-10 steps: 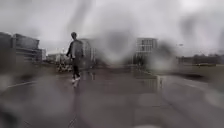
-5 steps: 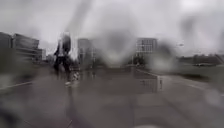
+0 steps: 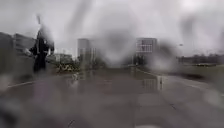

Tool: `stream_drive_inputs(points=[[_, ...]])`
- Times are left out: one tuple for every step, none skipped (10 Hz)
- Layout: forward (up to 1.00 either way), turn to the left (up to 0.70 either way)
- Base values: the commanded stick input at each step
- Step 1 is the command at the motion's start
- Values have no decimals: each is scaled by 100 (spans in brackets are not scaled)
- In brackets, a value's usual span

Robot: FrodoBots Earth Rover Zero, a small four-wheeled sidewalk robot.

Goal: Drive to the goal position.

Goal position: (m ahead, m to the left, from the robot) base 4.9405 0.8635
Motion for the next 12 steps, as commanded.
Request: stream_drive_inputs(points=[[7,0],[7,0],[7,0],[7,0],[7,0],[7,0],[7,0],[7,0],[7,0],[7,0],[7,0],[7,0]])
